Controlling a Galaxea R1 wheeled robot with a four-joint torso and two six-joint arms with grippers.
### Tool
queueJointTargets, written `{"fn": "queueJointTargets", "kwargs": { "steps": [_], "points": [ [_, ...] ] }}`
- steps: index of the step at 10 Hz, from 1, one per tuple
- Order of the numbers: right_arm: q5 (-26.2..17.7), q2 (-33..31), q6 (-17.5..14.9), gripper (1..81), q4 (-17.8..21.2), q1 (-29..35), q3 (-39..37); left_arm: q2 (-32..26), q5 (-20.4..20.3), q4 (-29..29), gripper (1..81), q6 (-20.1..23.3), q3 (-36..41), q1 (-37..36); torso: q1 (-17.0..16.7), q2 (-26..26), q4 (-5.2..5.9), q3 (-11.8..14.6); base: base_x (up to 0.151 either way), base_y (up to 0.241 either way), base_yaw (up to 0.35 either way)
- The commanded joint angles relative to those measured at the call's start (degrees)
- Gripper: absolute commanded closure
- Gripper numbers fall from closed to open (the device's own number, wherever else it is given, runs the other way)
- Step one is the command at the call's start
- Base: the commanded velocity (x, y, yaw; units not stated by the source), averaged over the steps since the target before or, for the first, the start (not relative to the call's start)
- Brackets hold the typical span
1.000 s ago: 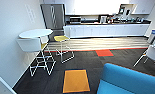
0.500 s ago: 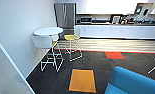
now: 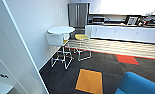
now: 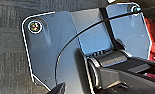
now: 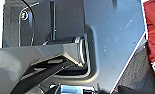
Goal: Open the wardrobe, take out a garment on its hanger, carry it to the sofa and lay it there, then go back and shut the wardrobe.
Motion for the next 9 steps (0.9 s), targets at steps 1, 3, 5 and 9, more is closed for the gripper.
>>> {"fn": "queueJointTargets", "kwargs": {
  "steps": [1, 3, 5, 9],
  "points": [
    [-3.6, 0.4, -0.1, 1.0, 0.0, 1.1, 0.4, 0.4, 3.1, 0.5, 1.0, 0.0, 0.1, -2.2, 0.0, 0.0, 0.00, 0.0, 0.000, 0.000, 0.306],
    [-3.6, 0.5, -0.1, 1.0, 0.1, 1.1, 0.3, 0.3, 3.1, 0.5, 1.0, 0.0, 0.1, -2.2, 0.0, 0.0, 0.00, 0.0, 0.000, 0.000, 0.306],
    [-3.6, 0.4, -0.1, 1.0, 0.1, 1.5, 0.0, 0.1, 3.1, 0.4, 1.0, 0.0, 0.1, -2.2, 0.0, 0.0, 0.00, 0.0, 0.000, 0.000, 0.306],
    [-2.6, 0.3, 0.3, 1.0, 0.2, 2.8, 0.0, -0.1, 3.1, 0.5, 1.0, 0.0, 0.1, -2.1, 0.0, 0.0, 0.00, 0.0, 0.000, 0.000, 0.306]
  ]
}}
